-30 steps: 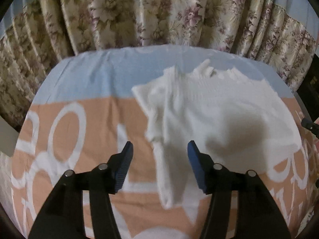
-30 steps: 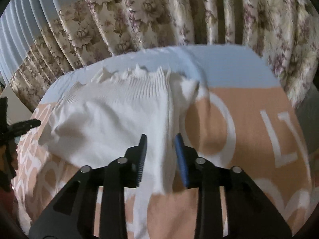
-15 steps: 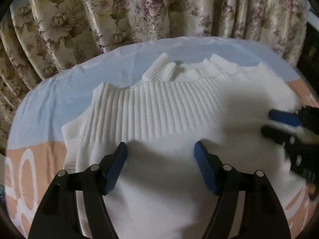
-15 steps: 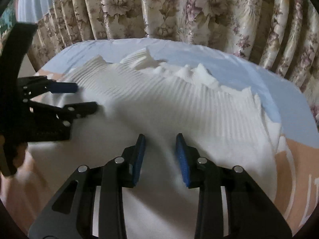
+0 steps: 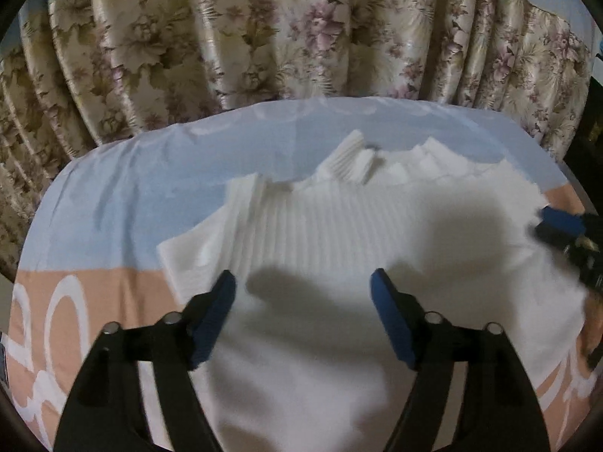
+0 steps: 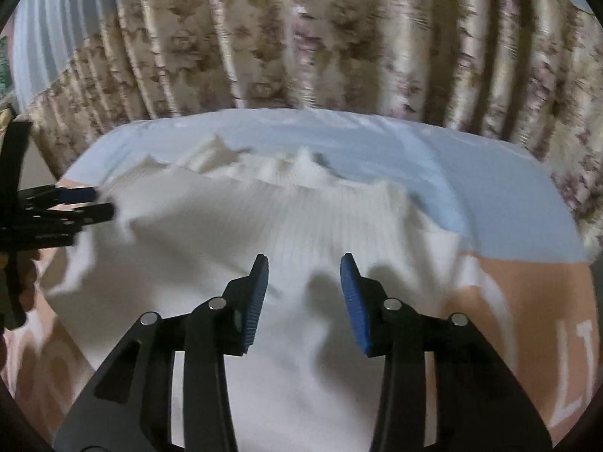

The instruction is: Fold small clothes

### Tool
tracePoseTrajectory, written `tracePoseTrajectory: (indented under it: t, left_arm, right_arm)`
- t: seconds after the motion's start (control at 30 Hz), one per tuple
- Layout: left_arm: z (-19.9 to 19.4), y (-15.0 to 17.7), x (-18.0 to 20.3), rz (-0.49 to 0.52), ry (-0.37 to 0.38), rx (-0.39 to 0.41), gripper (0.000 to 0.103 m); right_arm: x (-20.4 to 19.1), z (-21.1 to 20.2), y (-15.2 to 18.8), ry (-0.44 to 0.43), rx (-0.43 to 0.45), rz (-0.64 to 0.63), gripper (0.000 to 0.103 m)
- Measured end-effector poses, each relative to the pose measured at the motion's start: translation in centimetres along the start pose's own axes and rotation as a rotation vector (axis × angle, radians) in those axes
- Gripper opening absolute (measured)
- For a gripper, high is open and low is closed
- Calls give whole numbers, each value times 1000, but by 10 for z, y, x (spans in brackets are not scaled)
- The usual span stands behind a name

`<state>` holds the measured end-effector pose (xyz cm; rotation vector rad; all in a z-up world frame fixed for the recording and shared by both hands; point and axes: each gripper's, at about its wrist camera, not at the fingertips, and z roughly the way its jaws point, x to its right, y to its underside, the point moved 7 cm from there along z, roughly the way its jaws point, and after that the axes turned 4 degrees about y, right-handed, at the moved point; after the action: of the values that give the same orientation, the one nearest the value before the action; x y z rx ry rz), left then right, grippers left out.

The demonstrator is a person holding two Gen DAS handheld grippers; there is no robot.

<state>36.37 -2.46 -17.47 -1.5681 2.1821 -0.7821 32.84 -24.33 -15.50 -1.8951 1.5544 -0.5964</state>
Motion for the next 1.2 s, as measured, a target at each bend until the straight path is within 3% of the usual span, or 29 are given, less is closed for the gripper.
tracePoseTrajectory:
  t: [0.07,0.2,0.27,0.33,0.43,0.47,0.5,0.57,0.67,0.7,0.83,1.0,1.2]
  left_arm:
    - [10,-4,11,16,18,-8,80]
    - [28,-6,11,44,-37,-14,80]
    - [29,-7,7,38,-20,-15,80]
    - [28,-8,-4,32,-51,-13,80]
    - [25,-6,-16,-2,-30,-25,80]
    - [23,-6,-17,-14,-16,-27,80]
    - [19,-5,-18,-18,-27,-29,80]
    - [11,-5,-15,-11,-45,-32,80]
    - [-8,-3,-7,-36,-24,-19,86]
    - [-14,0,-2,-60,-5,-26,90]
    - [-25,14,22,-108,55,-44,95]
    - [-15,27,55,-58,77,-78,96]
    - [4,37,57,-72,60,-116,96]
  right_arm:
    - [-18,7,1,-13,-9,-40,41]
    - [-29,21,13,20,-46,-122,41]
    - [-15,16,17,41,-38,-121,41]
    - [12,9,21,90,-38,-98,42]
    - [37,1,25,56,-47,-46,34]
    - [44,-3,25,67,-53,-33,36]
    - [51,-6,26,94,-66,-18,45]
    - [61,-17,24,17,-74,72,50]
    - [77,-45,21,-11,-12,187,82]
    - [80,-49,22,-17,-4,208,85]
    - [89,-49,44,-61,-29,320,89]
    - [85,-33,66,-109,-66,395,89]
    - [73,-26,64,-114,-76,350,87]
